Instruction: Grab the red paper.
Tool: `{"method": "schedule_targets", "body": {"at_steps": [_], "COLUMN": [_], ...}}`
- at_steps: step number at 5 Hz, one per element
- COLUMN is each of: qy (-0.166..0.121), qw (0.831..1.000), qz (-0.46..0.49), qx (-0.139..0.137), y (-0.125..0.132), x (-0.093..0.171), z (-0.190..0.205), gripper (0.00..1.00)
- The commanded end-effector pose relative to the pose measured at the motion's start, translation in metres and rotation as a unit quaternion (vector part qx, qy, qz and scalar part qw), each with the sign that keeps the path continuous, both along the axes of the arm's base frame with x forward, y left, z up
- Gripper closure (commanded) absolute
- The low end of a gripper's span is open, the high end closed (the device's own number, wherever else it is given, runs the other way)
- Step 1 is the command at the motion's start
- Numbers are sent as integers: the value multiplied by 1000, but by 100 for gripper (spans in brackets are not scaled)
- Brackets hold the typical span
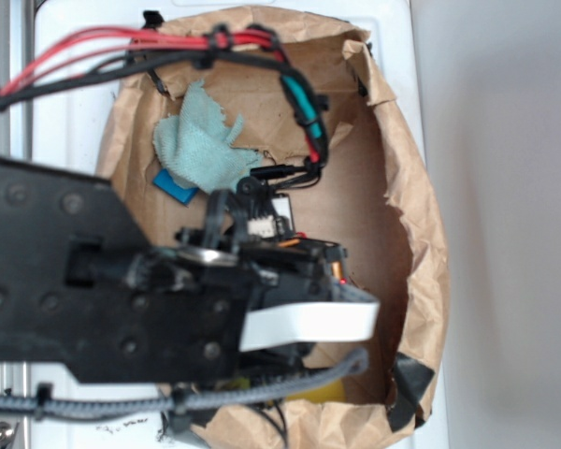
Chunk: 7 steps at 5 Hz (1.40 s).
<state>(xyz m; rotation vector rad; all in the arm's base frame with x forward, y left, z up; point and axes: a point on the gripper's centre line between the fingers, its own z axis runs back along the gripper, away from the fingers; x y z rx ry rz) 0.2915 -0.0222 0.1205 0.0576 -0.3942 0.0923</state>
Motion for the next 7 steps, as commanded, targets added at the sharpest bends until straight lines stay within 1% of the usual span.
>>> {"method": "schedule_targets", "body": {"at_steps": [1,2,3,4,5,6,7], "qy": [67,104,121,98,60,47,35], "qw": [995,992,989,991,994,995,996], "qz": [47,50,40,22,-2,-17,-26], "qx": [-58,-52,-69,-89,-88,-83,-80], "y": [40,58,70,74,65,60,58], "x": [26,22,18,8,-7,-14,-14], "z": [54,74,90,100,106,104,103], "gripper": [100,100,100,100,100,100,100]}}
